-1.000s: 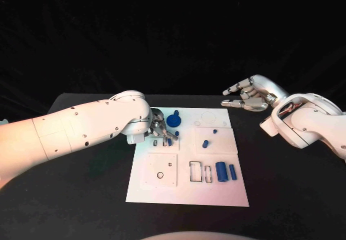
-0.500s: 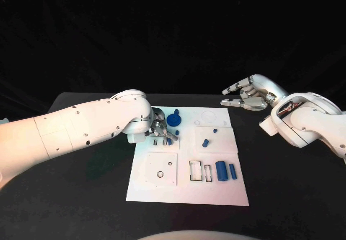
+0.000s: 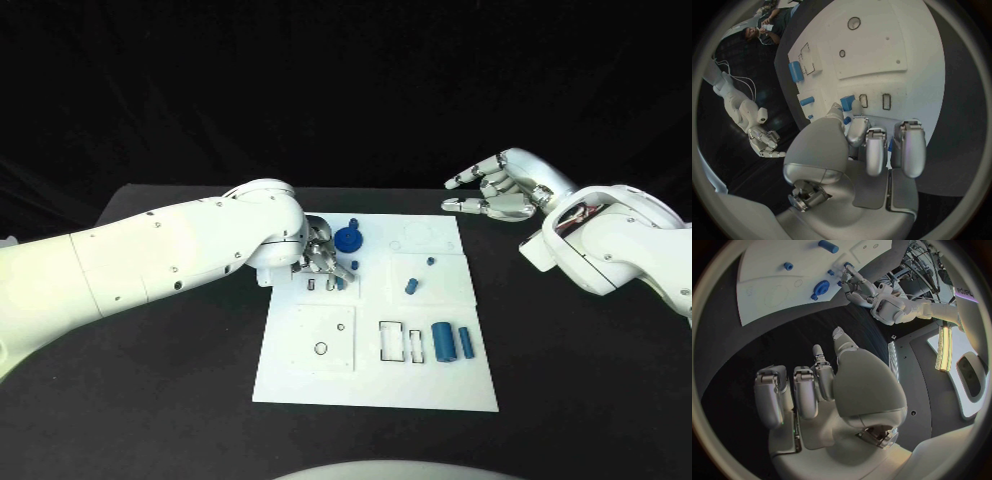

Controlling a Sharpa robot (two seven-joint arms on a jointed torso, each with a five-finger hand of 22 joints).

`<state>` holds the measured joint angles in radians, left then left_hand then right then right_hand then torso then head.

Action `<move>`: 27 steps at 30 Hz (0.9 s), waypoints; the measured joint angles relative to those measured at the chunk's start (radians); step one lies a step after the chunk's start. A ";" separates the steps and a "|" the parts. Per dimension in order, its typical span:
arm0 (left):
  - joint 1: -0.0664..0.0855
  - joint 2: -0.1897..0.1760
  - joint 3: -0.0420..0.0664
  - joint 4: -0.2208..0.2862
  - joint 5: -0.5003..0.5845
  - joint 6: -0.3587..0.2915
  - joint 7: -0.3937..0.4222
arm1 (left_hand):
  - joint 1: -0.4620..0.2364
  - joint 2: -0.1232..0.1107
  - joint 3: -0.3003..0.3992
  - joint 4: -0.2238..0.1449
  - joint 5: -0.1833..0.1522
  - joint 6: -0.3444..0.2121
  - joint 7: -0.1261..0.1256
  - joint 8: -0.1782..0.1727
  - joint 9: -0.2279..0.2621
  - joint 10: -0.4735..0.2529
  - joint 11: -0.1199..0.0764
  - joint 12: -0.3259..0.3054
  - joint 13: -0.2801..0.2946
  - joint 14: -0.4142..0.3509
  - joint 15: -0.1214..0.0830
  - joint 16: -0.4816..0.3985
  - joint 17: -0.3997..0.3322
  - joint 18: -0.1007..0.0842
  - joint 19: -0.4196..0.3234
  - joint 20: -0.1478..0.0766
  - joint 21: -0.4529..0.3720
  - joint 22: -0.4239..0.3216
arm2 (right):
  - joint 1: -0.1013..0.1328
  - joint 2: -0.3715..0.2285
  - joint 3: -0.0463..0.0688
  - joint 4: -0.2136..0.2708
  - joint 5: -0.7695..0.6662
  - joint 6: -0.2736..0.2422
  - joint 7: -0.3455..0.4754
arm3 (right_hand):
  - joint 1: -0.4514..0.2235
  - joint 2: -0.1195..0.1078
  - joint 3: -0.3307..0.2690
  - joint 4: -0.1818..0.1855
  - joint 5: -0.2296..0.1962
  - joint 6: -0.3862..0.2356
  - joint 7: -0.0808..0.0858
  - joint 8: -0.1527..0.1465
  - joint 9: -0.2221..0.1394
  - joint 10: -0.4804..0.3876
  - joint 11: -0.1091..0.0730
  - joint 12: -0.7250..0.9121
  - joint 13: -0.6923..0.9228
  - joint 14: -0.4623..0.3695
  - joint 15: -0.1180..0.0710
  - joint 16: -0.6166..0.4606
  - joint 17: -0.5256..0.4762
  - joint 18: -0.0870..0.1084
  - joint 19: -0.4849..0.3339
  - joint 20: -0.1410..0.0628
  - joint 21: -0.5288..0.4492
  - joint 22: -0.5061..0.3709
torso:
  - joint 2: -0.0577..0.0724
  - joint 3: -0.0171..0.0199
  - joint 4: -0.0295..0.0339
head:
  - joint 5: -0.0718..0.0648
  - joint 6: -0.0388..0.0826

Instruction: Assemble the parts on the task board

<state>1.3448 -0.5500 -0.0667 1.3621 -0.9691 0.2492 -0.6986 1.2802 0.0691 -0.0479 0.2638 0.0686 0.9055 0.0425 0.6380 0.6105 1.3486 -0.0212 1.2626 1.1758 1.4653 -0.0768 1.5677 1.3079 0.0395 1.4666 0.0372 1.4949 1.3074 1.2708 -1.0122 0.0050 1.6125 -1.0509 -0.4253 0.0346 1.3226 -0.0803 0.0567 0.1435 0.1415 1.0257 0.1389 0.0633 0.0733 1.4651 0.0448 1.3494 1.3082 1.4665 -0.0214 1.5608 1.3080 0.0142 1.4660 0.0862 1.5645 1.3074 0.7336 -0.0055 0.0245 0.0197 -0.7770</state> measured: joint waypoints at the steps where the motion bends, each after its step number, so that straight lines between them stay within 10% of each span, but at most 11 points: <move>1: 0.000 0.001 0.000 0.000 0.000 0.000 0.000 | 0.009 0.000 0.008 -0.003 0.000 0.000 0.000 0.000 0.000 -0.001 0.001 0.000 0.000 0.000 0.000 0.000 0.000 0.000 0.000 0.000 0.000 0.000 | 0.000 0.000 0.000 0.000 0.000 0.000 0.000 | 0.000 0.000 0.000 0.000 0.000 0.000 0.000 0.000 0.000 0.000 0.000 0.000 0.000 0.000 0.000 0.000 0.000 0.000 0.000 0.000 0.000 0.000 | 0.000 -0.0001 0.0000 | 0.000 0.000; 16: 0.003 0.003 0.003 -0.002 0.001 0.002 0.002 | 0.117 -0.038 0.251 -0.016 0.015 -0.016 0.006 -0.038 -0.007 0.003 -0.003 -0.013 -0.006 0.000 -0.007 0.000 0.000 0.000 0.000 -0.007 0.000 0.000 | 0.000 0.001 0.000 0.000 0.001 0.004 0.001 | 0.000 0.000 0.000 0.000 0.000 0.000 0.000 0.000 0.000 0.000 0.000 0.000 0.000 0.000 0.000 0.000 0.000 0.000 0.000 0.000 0.000 0.000 | 0.000 0.0002 0.0000 | -0.001 -0.005; 27: 0.000 -0.013 0.002 0.015 0.001 -0.008 0.000 | 0.066 -0.210 0.525 0.069 0.144 -0.014 0.008 -0.039 0.033 0.004 -0.004 -0.023 -0.001 0.000 -0.008 0.000 0.000 0.000 0.000 -0.007 0.000 0.000 | -0.001 0.002 0.000 -0.003 0.003 0.005 0.002 | 0.000 0.000 0.000 0.000 0.000 0.000 0.000 0.000 0.001 0.000 0.000 0.000 0.000 0.000 0.000 0.000 0.000 0.000 0.000 0.000 0.000 0.001 | 0.000 0.0009 0.0006 | -0.001 -0.007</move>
<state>1.3444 -0.5625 -0.0651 1.3769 -0.9683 0.2417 -0.6983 1.3458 -0.1413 0.4771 0.3324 0.2121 0.8916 0.0504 0.5985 0.6438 1.3525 -0.0249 1.2394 1.1746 1.4656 -0.0844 1.5677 1.3077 0.0394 1.4666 0.0298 1.4948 1.3073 1.2696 -1.0102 0.0049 1.6094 -1.0479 -0.4202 0.0369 1.3227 -0.0803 0.0568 0.1434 0.1415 1.0257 0.1389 0.0633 0.0741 1.4651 0.0448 1.3494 1.3082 1.4665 -0.0214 1.5608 1.3076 0.0142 1.4660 0.0862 1.5645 1.3080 0.7336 -0.0046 0.0251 0.0188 -0.7836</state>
